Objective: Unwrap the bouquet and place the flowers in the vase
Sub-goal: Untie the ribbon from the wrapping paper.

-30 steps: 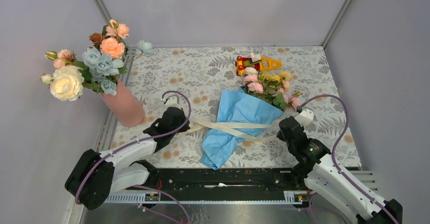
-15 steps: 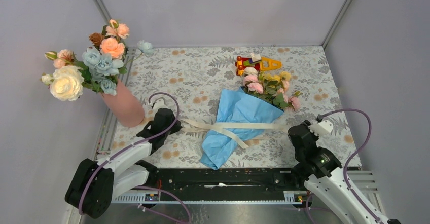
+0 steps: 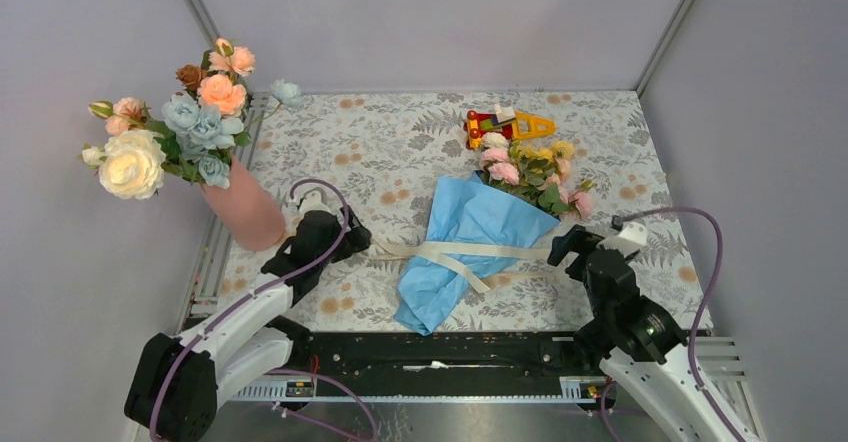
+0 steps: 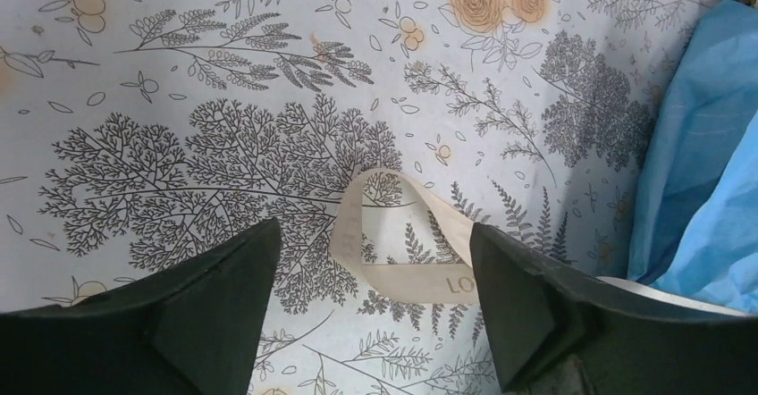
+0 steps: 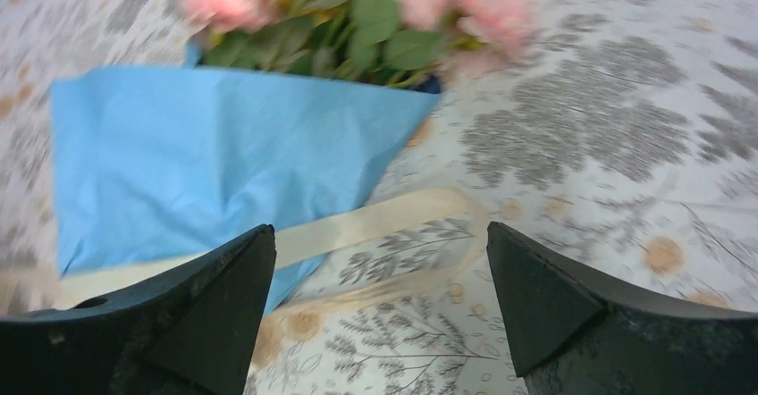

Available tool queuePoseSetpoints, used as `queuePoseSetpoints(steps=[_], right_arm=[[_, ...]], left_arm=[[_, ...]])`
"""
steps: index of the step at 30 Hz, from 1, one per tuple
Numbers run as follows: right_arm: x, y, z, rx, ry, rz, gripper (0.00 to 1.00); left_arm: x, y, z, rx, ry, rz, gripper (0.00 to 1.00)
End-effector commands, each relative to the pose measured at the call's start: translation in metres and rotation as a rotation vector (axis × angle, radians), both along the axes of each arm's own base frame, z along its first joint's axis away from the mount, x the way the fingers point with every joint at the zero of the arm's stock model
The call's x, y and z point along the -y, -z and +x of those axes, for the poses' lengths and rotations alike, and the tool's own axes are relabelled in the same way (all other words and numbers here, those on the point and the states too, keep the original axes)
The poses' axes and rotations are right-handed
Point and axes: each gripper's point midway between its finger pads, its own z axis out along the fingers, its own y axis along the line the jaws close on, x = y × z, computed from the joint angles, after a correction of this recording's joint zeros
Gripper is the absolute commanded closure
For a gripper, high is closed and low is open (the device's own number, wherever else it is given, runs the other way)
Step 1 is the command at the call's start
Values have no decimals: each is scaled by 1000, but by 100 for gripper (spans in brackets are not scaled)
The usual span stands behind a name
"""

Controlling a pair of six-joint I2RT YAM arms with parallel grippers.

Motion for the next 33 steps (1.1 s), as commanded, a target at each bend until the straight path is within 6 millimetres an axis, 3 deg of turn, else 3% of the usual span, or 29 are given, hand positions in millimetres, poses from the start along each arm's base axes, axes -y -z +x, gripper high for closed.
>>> queuePoseSetpoints(steps=[1,4,8,12,15,22,28,33], right_arm=[[-72,-32,13,36,-436,-35,8],[-113,-24,16,-31,-637,-20,10],[-154,-8,21,-93,-813,6,10],[-178,-2,23,-85,-908,-40,7],[-189,6,25,-99,-931,-94,6],[-191,29,37,-147,-876,-205,8],[-187,28,52,-111,-781,-226,16],[-185,38,55,-128,-762,-240,23]], left_arm=[[16,-35,12,96,104,7,15],[50,-55,9,169,243,21,13],[113,-78,-8,292,496,43,13],[167,-92,-34,403,706,35,12],[195,-92,-52,440,822,58,10],[218,-76,-59,464,882,178,9],[227,-67,-54,484,859,257,8],[234,-53,-53,460,846,290,12]])
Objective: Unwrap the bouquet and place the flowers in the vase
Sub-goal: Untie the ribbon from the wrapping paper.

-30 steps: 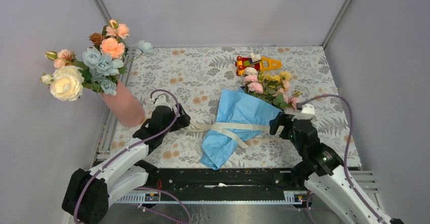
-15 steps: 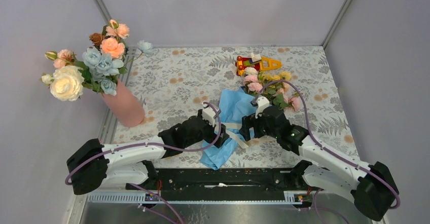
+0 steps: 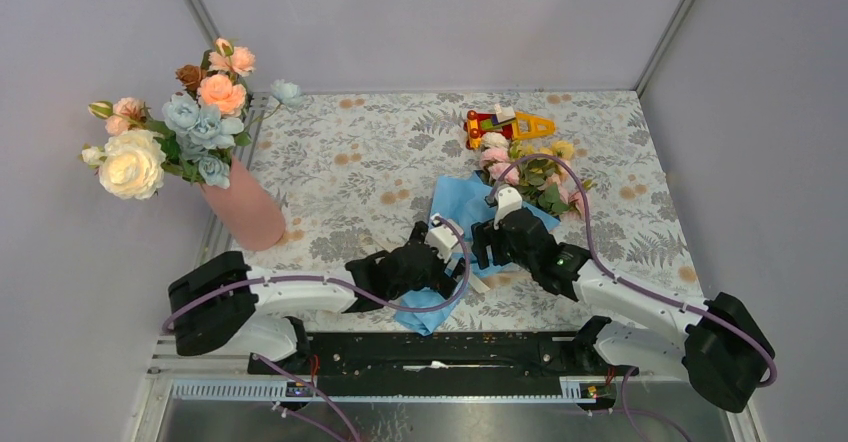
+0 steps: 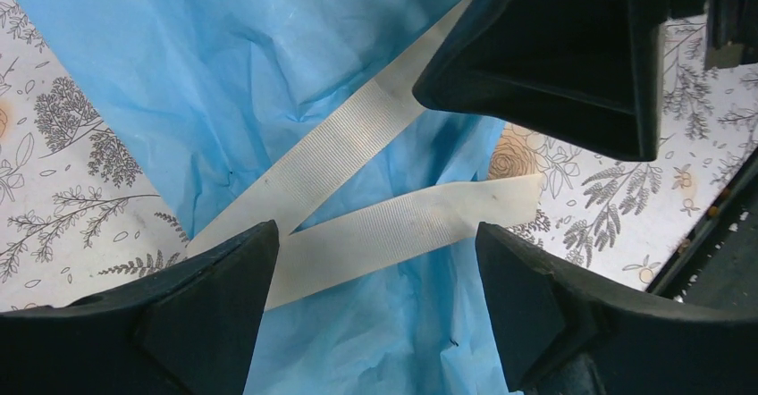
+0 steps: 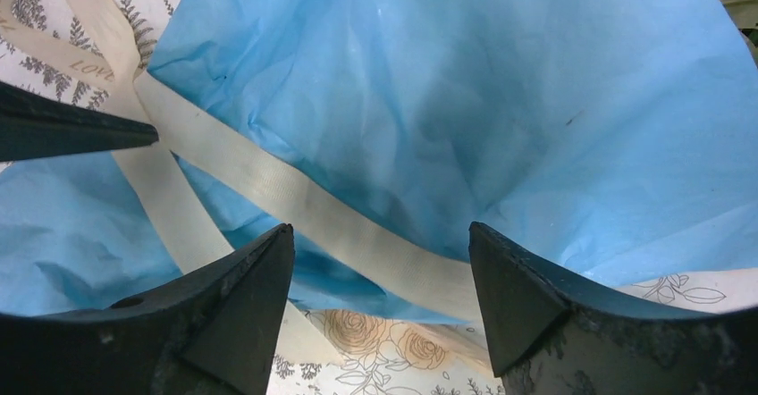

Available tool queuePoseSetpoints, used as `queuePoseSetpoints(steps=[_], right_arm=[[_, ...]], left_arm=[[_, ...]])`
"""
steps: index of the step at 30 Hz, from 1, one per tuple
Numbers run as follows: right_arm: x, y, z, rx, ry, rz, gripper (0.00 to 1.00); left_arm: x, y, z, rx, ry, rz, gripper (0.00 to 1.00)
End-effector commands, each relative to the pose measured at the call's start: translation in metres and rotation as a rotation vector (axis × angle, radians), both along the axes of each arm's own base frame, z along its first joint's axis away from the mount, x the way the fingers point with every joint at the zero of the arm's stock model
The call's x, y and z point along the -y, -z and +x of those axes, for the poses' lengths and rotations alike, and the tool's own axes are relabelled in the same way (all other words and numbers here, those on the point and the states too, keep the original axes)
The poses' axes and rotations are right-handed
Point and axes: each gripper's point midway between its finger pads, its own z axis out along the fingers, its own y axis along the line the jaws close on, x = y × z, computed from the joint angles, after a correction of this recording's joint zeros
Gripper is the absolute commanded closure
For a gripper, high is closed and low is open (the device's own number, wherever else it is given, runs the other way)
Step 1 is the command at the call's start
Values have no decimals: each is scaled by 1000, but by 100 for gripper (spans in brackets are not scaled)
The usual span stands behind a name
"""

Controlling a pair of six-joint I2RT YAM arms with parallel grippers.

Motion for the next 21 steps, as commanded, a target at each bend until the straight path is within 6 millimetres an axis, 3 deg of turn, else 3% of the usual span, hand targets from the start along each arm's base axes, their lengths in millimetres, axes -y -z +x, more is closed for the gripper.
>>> queuePoseSetpoints(steps=[1,10,14,21], right_arm=[[-5,-13,17,69,46,17,24],[4,1,15,43,89,-12,35],[9,4,13,31,116,-20,45],[12,-4,7,29,129,25,46]], left_arm=[[19,-25,16,77,-50,-63,13],[15,-6,14,51,-77,-21,31],[12,-2,14,42,-90,-16,41],[8,-16,14,36,-127,-68,58]])
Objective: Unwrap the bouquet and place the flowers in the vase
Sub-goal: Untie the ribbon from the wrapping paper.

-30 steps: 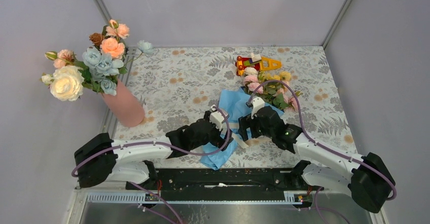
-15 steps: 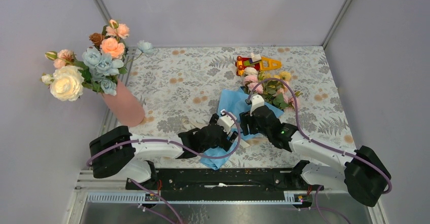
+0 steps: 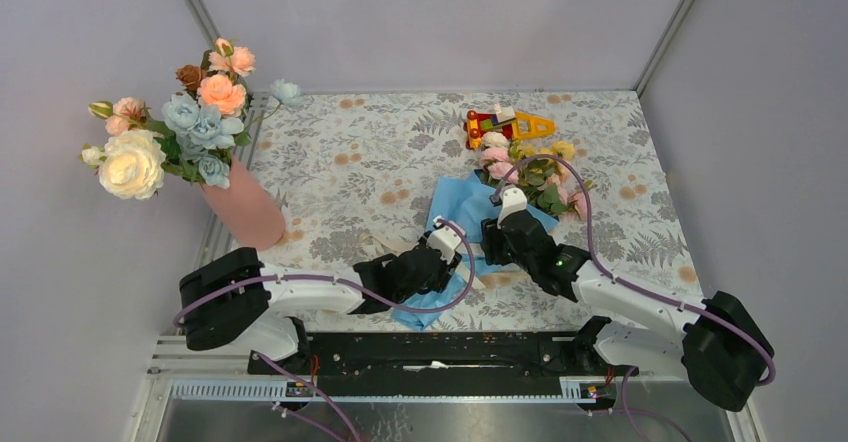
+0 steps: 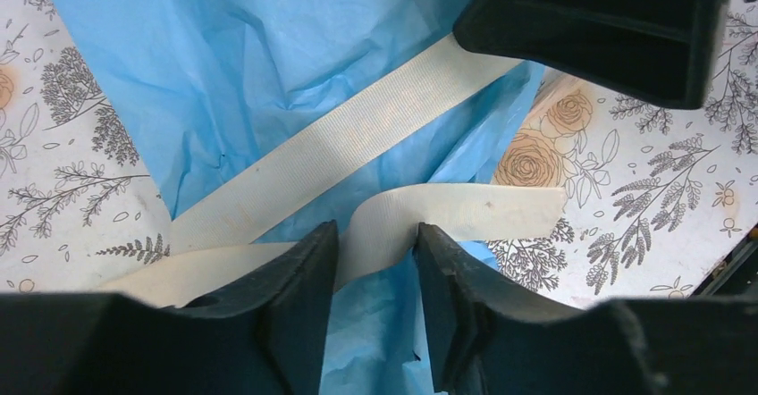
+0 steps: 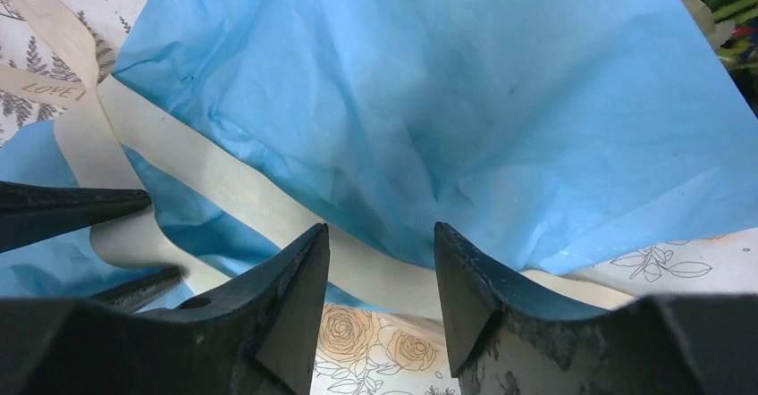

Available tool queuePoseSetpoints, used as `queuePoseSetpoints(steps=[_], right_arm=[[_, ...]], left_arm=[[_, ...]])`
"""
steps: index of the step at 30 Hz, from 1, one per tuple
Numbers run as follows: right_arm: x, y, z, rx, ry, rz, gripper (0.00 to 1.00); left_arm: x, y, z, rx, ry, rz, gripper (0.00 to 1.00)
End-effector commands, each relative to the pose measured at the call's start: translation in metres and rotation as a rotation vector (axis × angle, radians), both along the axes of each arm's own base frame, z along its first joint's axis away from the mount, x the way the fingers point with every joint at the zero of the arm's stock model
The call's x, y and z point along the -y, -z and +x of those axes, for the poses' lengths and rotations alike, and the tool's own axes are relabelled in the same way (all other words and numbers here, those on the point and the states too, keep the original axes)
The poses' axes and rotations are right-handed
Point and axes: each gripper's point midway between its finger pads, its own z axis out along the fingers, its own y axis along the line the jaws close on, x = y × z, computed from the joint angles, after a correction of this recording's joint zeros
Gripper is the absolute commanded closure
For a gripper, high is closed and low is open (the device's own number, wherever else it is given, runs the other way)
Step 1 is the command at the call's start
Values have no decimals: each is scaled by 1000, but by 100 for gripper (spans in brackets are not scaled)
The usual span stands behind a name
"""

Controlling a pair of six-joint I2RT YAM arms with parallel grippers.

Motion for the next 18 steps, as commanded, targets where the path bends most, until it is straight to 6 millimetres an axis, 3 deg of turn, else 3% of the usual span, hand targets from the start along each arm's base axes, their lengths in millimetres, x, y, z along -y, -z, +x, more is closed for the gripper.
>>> queuePoseSetpoints(steps=[1,8,14,18], right_arm=[[6,-8,-5,13,34,30,45],[9,-16,-15,6,10,49,42],[-10,-24,-26,-2,-111,116,40],[-24,-30,-31,13,-190,148,36]], left_arm=[[8,-36,8,38,-56,-127,60],[7,-51,1,-6,-75,-230,65],[-7,-52,9,-3,-155,-234,92],[-32,-52,27,-24,-266,-228,100]])
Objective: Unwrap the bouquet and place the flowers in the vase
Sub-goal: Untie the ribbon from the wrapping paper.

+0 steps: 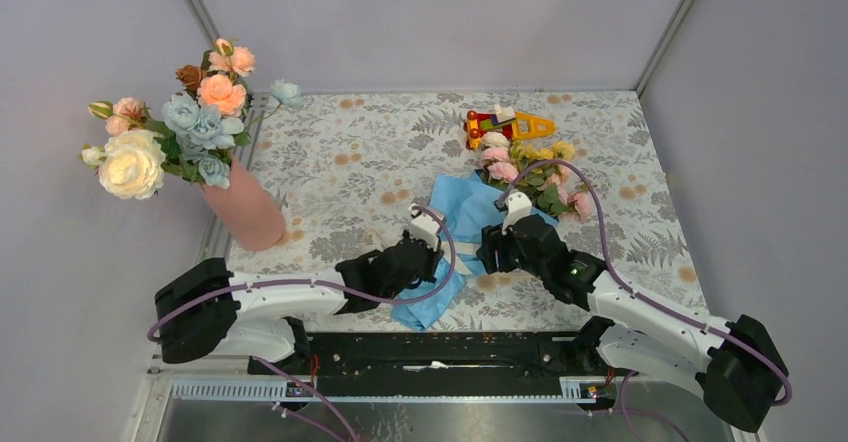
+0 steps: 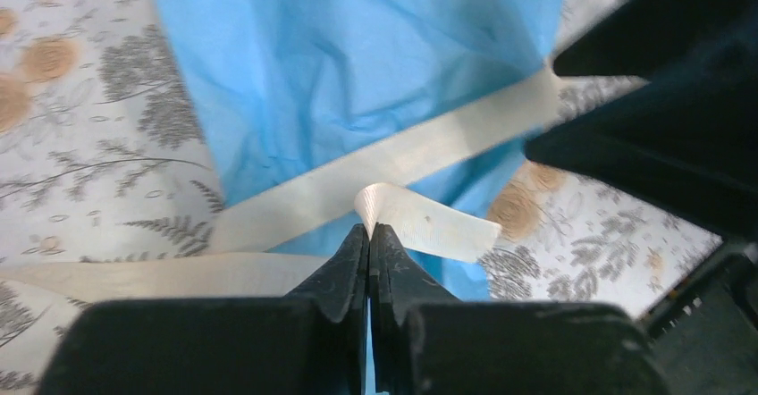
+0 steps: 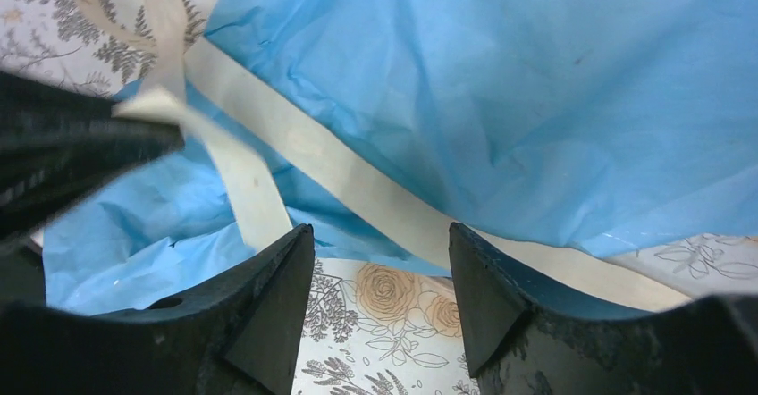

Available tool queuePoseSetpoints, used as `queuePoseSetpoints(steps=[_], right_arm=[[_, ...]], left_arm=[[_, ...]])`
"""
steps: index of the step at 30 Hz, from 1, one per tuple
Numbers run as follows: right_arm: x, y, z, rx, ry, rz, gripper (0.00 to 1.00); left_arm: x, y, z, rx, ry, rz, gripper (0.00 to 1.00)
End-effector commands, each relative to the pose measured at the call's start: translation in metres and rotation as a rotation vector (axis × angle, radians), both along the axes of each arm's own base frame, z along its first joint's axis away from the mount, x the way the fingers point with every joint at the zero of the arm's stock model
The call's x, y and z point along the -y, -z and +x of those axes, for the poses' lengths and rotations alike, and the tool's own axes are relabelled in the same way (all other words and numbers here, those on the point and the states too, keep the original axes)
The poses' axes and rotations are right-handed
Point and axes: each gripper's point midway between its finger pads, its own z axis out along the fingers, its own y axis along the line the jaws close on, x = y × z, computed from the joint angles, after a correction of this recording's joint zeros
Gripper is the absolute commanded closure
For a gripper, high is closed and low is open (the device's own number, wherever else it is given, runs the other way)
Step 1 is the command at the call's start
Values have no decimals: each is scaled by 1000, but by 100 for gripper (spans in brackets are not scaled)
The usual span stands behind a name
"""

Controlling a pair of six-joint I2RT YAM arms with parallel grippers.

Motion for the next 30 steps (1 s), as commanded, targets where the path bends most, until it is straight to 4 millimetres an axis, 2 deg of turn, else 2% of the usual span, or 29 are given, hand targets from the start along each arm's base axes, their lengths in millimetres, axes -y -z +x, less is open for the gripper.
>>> queuePoseSetpoints(steps=[1,6,11,16,22,30], right_arm=[[-20,-10,-9,29,-118,49,35],[-37,-21,-5,82,-188,65,30],[-48,-15,4,106,-218,3,26],[-61,-6,12,122,-241,-86,24],[-65,-2,22,176,-216,-207,23],[-50,14,34,221,-133,-355,30]], left_arm=[[-27,-19,25,-4,-151,-68,100],[-68,-39,50,2,-277,-135,100],[-115,-44,76,-17,-415,-176,100],[-149,-48,92,-7,-521,-163,100],[-166,-54,103,0,-581,-152,100],[-176,-54,103,-8,-596,-147,100]])
